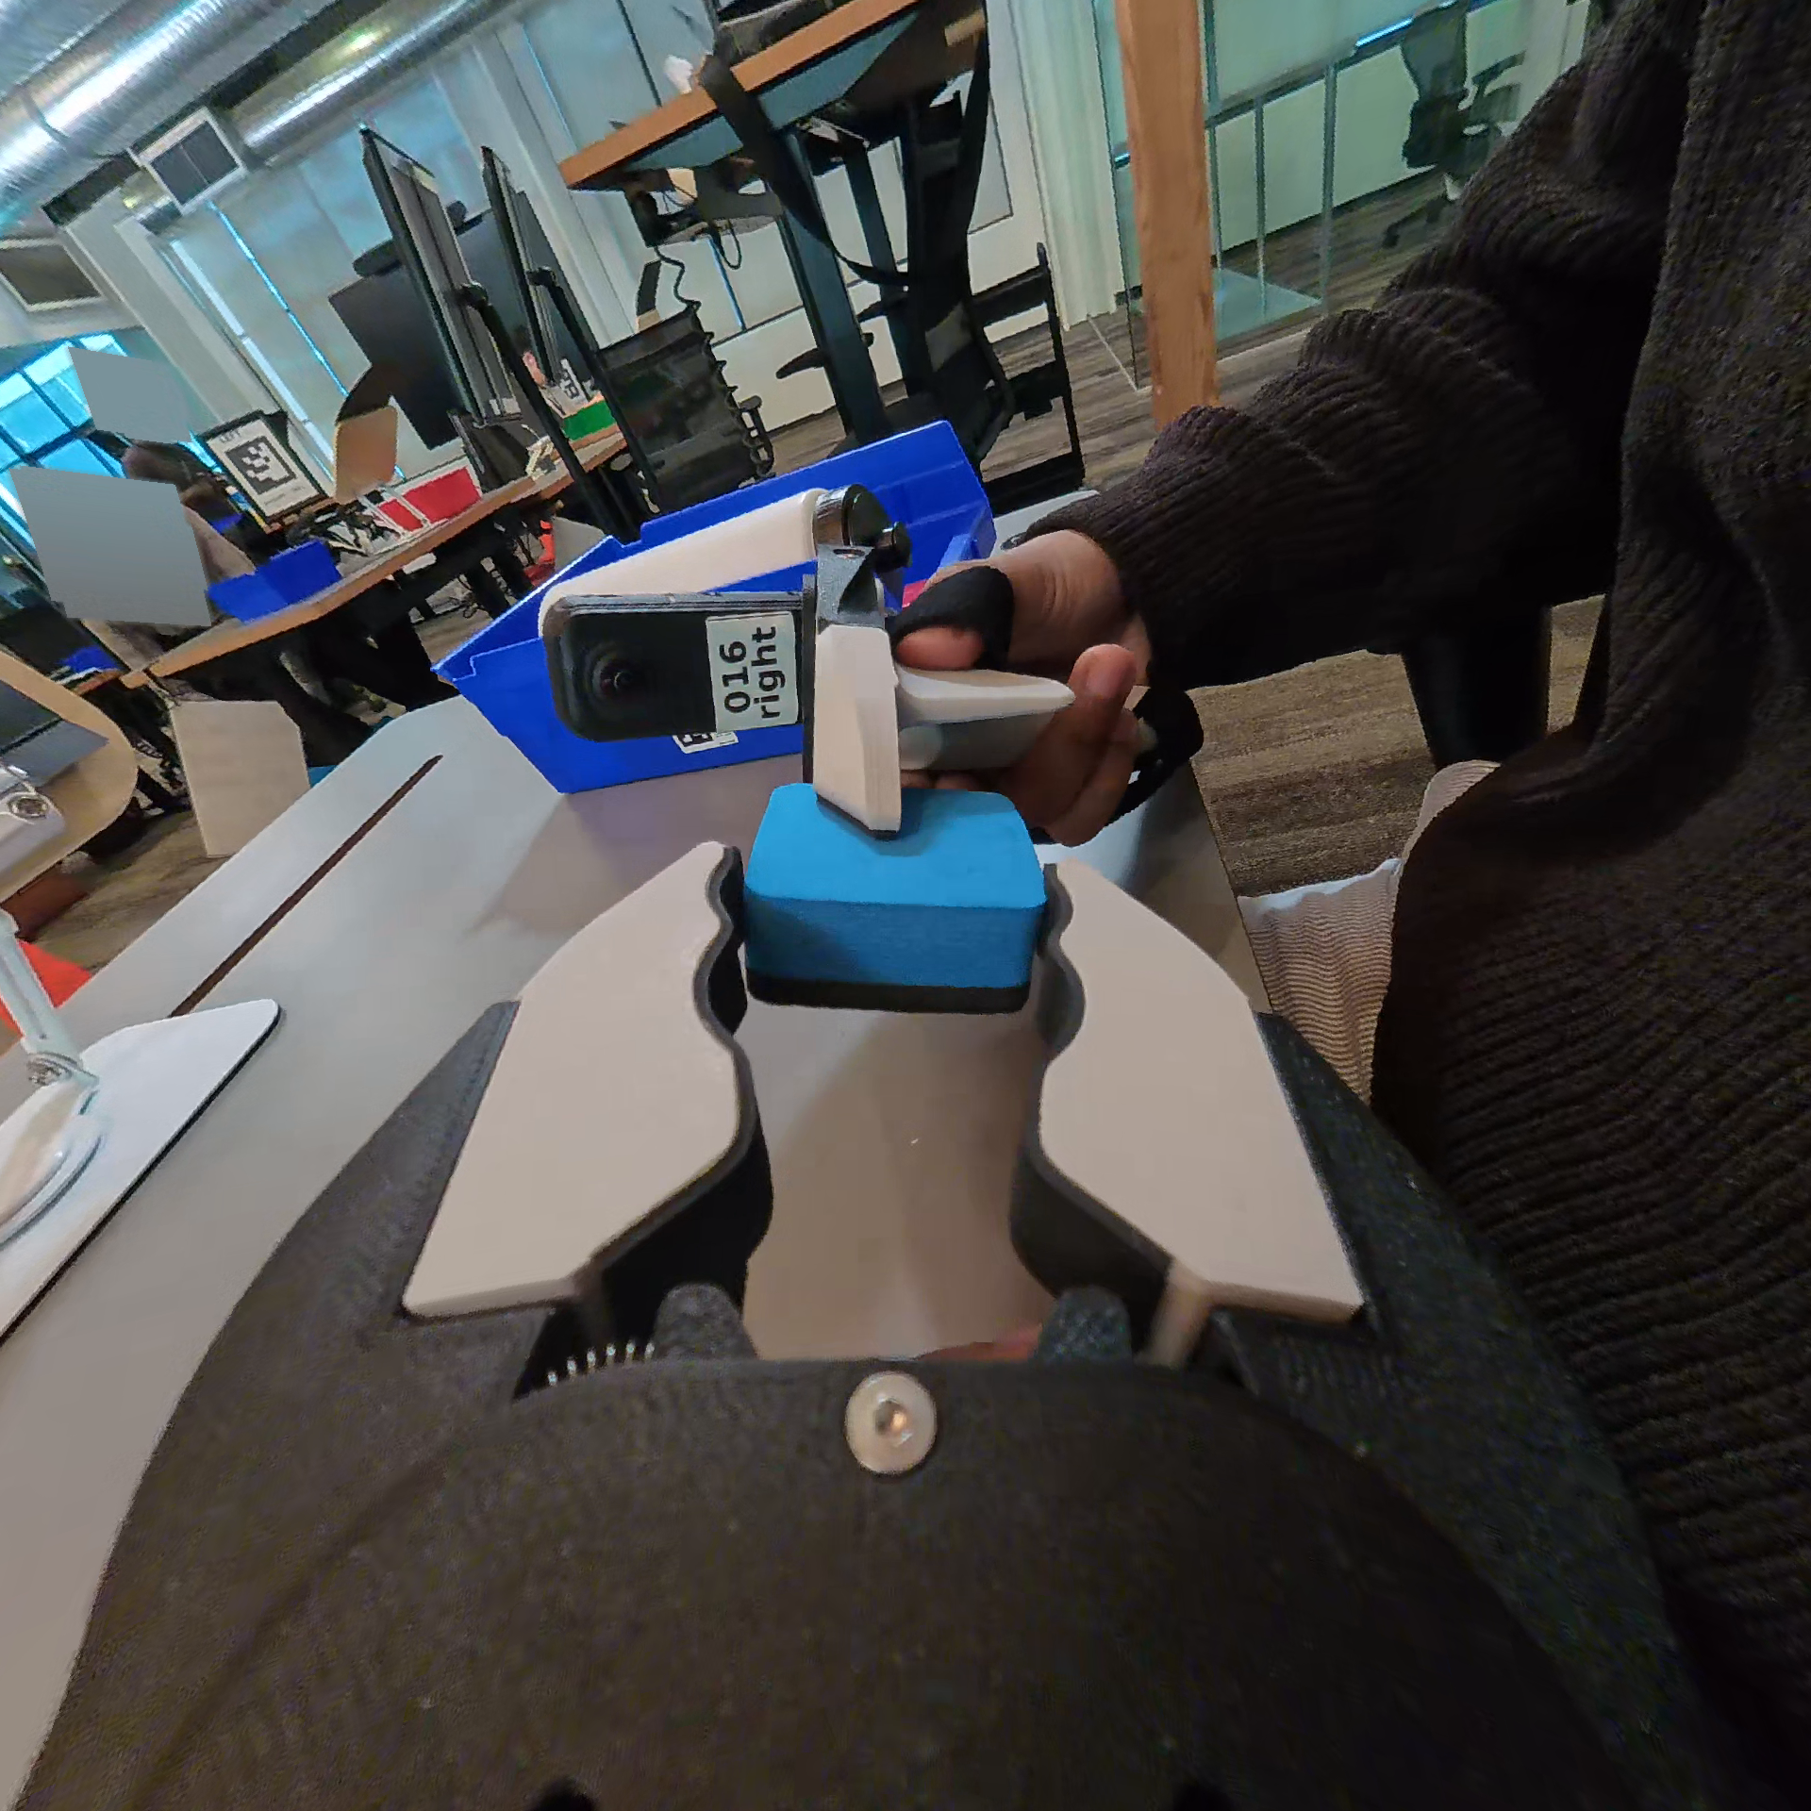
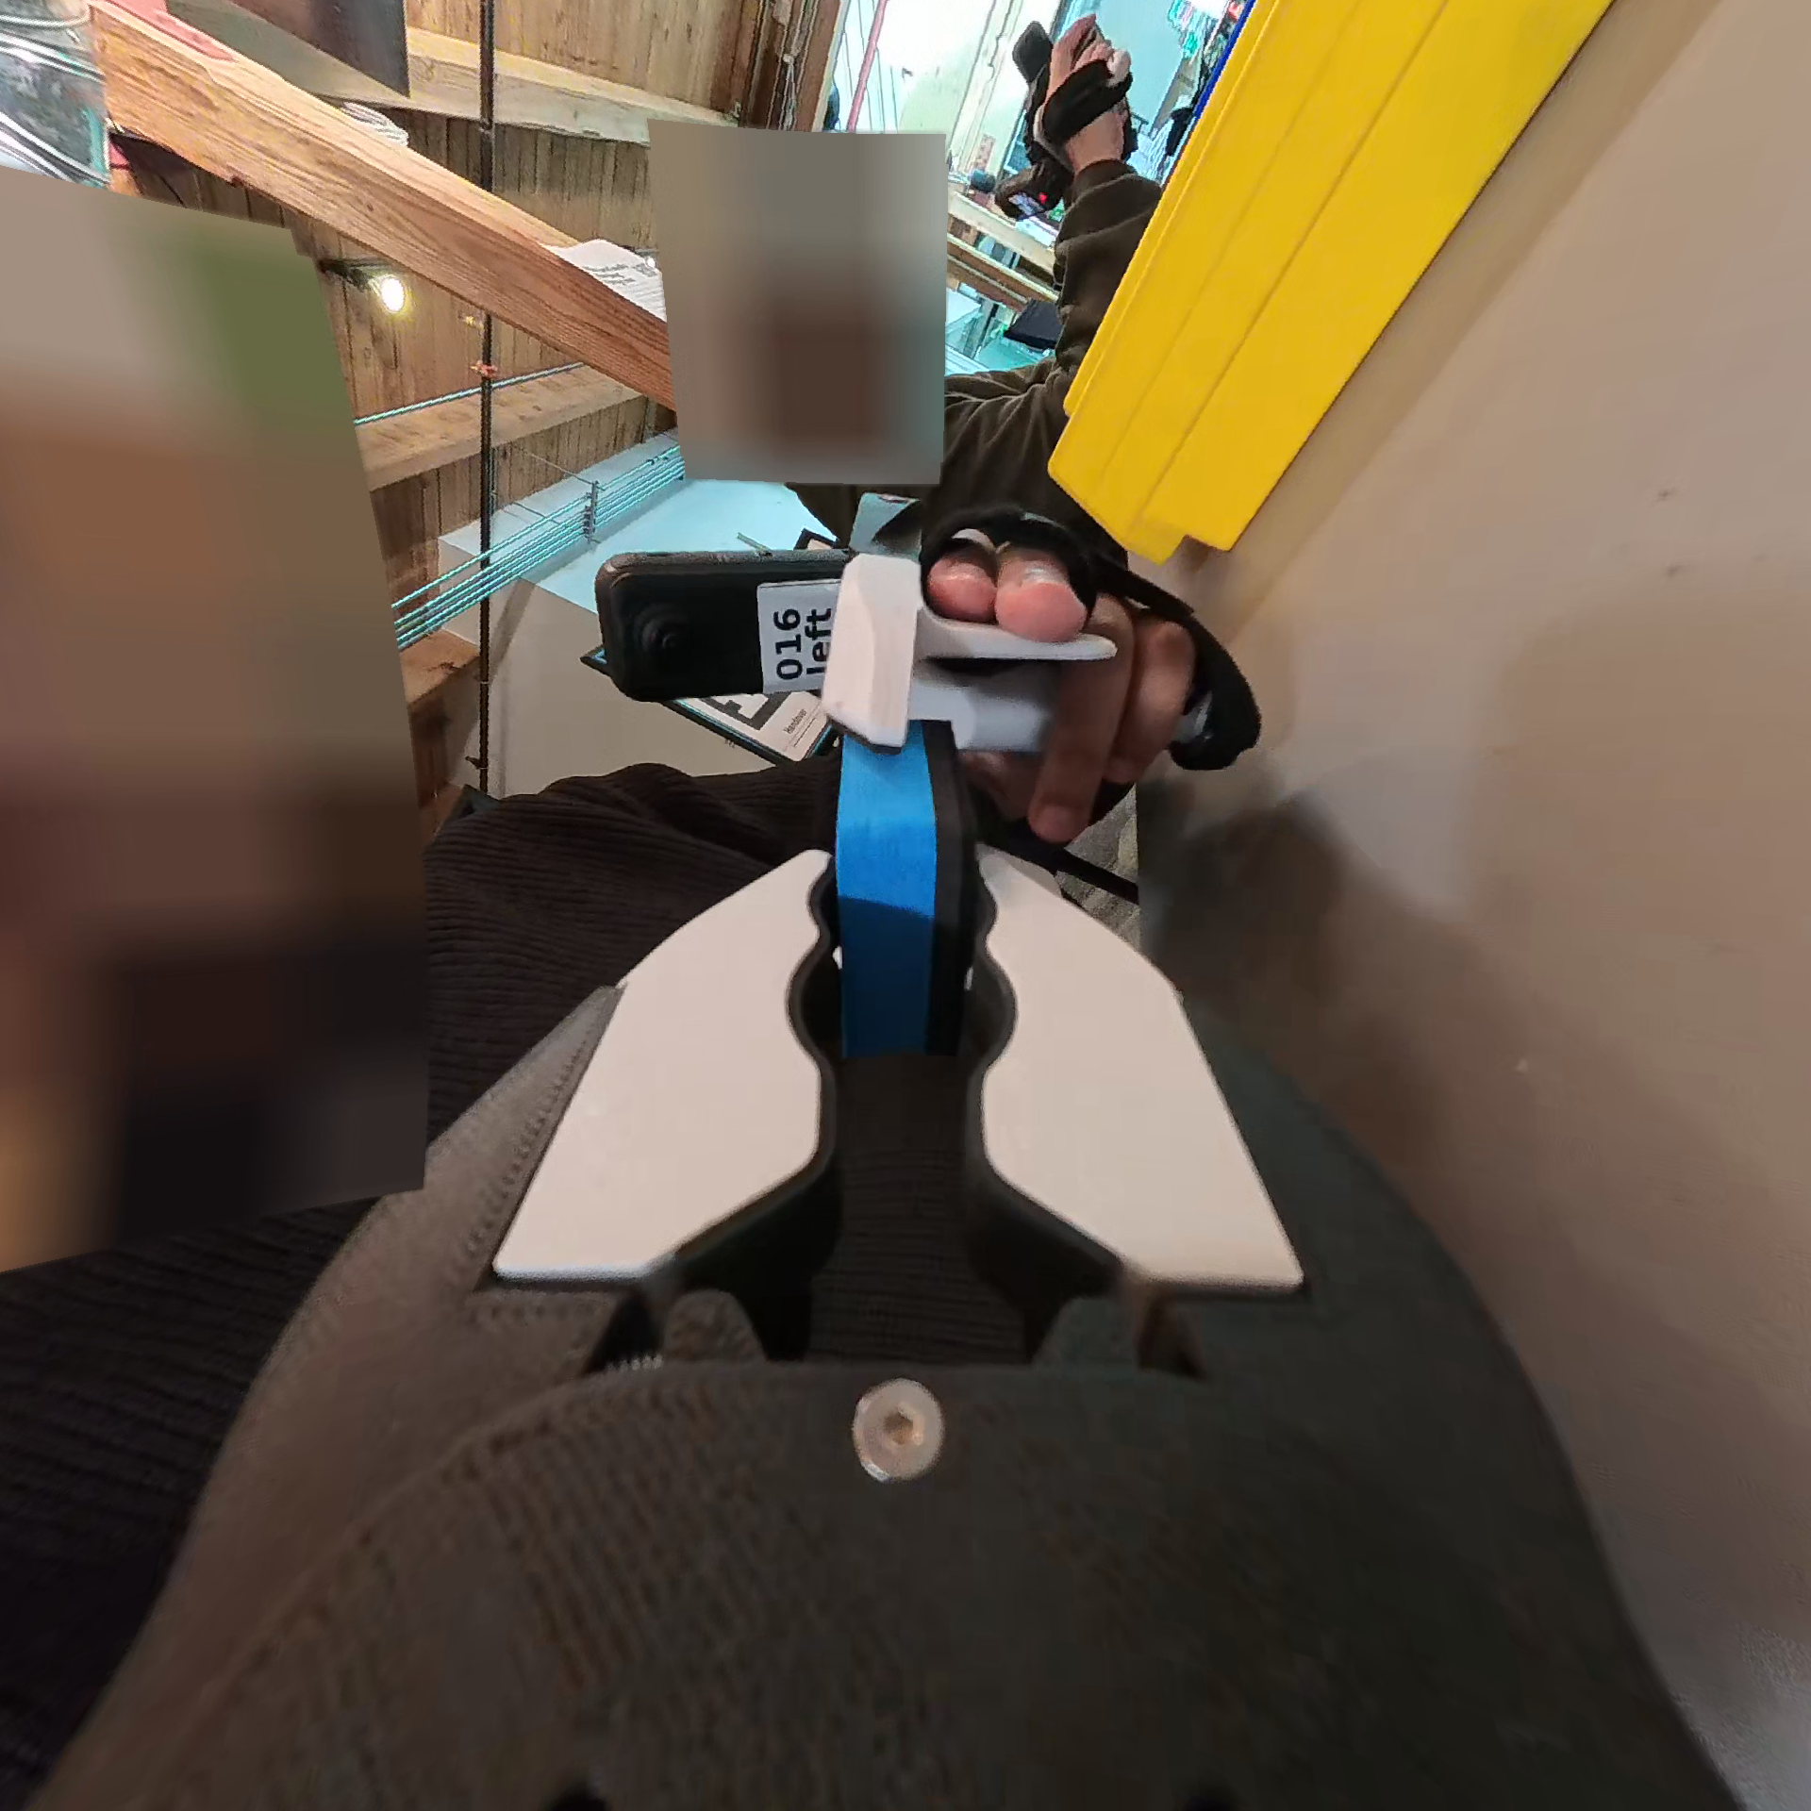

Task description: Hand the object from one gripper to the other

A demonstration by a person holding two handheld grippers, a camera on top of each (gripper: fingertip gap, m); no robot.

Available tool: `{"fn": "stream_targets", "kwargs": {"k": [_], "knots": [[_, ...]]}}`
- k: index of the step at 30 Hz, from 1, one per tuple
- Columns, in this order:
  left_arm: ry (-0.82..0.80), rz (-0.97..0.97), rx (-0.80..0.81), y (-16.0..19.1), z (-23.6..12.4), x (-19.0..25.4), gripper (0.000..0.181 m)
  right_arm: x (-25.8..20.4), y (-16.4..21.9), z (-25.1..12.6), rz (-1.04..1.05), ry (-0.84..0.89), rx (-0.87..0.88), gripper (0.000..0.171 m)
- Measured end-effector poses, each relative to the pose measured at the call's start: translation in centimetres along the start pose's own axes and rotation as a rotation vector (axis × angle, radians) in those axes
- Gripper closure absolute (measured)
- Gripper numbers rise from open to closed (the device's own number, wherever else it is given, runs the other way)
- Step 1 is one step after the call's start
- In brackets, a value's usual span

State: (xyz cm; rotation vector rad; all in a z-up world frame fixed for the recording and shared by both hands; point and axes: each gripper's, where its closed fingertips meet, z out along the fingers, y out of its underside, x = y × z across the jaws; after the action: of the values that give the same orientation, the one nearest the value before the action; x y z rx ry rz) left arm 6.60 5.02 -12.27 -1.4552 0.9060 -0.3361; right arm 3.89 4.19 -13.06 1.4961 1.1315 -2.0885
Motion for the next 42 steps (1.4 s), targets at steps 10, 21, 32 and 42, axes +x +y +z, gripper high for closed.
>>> {"fn": "stream_targets", "kwargs": {"k": [10,21,32,42], "knots": [[-0.038,-0.127,0.027,-0.2,-0.5,-1.5,0.124,0.3,-1.8,-0.8,-0.15,0.07,0.1,0.109],[0.089,-0.666,0.218,-1.6,-1.9,-3.1,0.123,-0.5,-3.3,-1.1,-1.16,0.482,0.09,0.081],[0.396,-1.238,0.275,-1.5,-1.3,-1.8,0.122,-1.8,-1.9,-0.4,-1.504,0.527,0.015,0.122],[0.421,-1.313,0.224,-0.9,-1.1,-1.5,0.121,-1.8,-1.0,-0.1,-1.669,0.596,-0.077,0.148]]}}
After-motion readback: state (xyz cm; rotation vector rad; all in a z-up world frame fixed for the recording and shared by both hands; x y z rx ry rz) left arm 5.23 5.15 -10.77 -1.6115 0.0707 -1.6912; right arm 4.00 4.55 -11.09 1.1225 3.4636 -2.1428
